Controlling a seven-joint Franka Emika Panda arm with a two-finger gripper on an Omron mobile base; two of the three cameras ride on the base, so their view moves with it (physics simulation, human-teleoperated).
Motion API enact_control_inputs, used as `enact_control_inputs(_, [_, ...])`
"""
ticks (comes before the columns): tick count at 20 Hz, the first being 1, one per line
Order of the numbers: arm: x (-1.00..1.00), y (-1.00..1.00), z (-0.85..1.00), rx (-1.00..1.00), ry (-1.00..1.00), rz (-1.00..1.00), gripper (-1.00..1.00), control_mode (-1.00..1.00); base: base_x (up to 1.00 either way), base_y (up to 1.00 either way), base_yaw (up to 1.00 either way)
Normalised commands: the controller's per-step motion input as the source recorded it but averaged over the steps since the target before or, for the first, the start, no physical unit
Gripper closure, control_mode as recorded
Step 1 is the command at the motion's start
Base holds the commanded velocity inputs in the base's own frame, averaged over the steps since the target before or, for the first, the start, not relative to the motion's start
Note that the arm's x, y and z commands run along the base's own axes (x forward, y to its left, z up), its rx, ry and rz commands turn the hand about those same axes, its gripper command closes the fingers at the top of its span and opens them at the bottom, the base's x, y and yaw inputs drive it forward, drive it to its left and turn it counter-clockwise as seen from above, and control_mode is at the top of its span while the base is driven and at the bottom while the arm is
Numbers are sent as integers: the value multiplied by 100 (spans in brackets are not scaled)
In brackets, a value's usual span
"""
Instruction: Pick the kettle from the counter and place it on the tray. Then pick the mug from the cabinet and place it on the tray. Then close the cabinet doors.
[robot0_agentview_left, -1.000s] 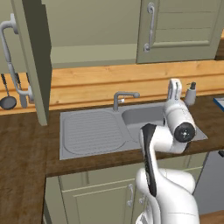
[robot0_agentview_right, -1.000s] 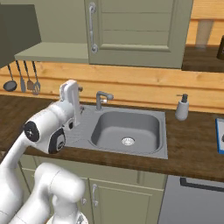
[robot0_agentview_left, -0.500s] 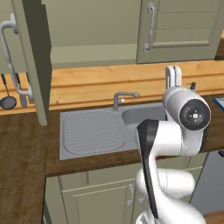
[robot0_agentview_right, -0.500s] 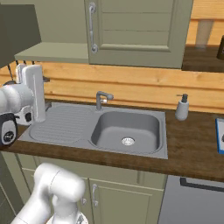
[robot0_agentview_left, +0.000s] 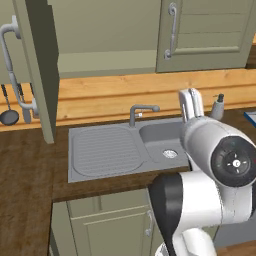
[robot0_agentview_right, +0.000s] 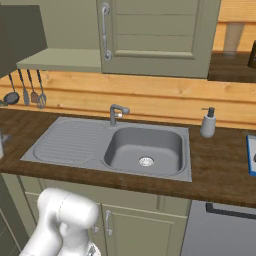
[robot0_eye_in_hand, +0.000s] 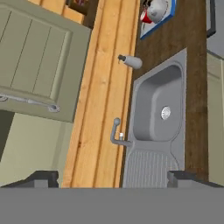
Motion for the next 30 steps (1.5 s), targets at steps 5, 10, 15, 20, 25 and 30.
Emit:
enact_control_inputs(5, [-60,13,-12,0,-29,18,-100,-100,0,0,0])
enact_control_inputs(10, [-50,56,-16,-9,-7,14,-100,-100,0,0,0])
enact_control_inputs(15, [-46,66,-15,-7,-11,15,-100,-100,0,0,0])
enact_control_inputs(20, [-14,81,-37,-8,-3,17,-100,-100,0,0,0])
enact_control_inputs(25, [8,91,-33,-4,0,12,-100,-100,0,0,0])
enact_control_inputs(30, [40,86,-15,-1,0,2,-100,-100,0,0,0])
